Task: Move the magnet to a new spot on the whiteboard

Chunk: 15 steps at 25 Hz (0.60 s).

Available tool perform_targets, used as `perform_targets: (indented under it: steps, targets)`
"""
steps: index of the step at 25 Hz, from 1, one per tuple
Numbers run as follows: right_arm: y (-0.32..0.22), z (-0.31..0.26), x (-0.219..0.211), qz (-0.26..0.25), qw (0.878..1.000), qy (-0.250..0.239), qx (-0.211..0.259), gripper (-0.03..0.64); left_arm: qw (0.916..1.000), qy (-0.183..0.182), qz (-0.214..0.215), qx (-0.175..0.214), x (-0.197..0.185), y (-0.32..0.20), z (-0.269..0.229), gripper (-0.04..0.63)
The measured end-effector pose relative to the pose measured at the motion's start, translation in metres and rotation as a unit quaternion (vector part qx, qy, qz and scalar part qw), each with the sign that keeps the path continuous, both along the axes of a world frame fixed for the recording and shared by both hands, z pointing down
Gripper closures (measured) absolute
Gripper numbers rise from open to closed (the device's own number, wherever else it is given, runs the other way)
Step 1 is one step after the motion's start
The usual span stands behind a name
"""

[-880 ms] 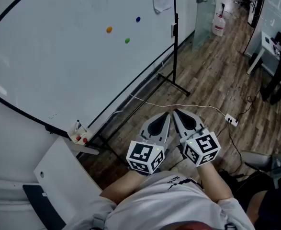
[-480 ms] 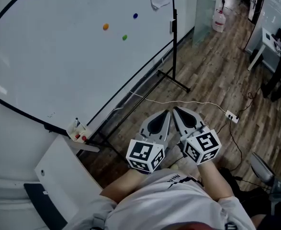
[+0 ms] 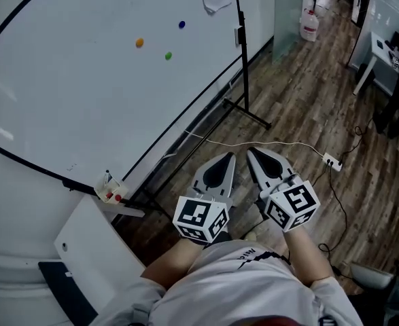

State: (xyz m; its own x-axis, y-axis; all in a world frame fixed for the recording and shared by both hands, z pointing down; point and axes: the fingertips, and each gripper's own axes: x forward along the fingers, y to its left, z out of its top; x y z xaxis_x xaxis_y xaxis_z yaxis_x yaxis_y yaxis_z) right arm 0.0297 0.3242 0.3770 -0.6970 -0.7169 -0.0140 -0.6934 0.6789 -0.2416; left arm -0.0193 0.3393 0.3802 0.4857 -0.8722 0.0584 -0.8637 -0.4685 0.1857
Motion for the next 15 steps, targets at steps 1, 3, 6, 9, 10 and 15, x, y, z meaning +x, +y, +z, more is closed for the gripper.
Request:
perform_targets:
  steps: [1, 3, 6, 9, 10, 15]
  targets:
    - [-0.001, -0.002, 0.003, 0.0, 1.0, -0.002, 0.002, 0.603, 1.0, -0.002, -0.001, -0.001, 0.003, -0.001, 0.001, 0.583]
    - [-0.003, -0.002, 0.007, 0.0, 1.0, -0.006, 0.003, 0.603, 1.0, -0.006, -0.002, -0.003, 0.007, -0.003, 0.003, 0.583]
    - [-0.007, 0.002, 0.006, -0.005, 1.0, -0.01, -0.001, 0.603, 0.9999, -0.011, -0.004, -0.005, 0.01, -0.006, 0.005, 0.583]
    - [-0.019, 0.003, 0.002, -0.008, 1.0, -0.011, -0.001, 0.603, 0.9999, -0.015, -0.007, -0.002, 0.008, -0.019, 0.005, 0.583]
    - [-0.025, 0.002, 0.002, -0.007, 1.0, -0.01, 0.0, 0.603, 0.9998, -0.016, -0.007, 0.0, 0.007, -0.025, 0.005, 0.583]
    - [-0.061, 0.008, -0.011, -0.001, 1.0, -0.001, -0.004, 0.603, 0.9999, -0.01, -0.005, 0.002, -0.006, -0.063, 0.009, 0.583]
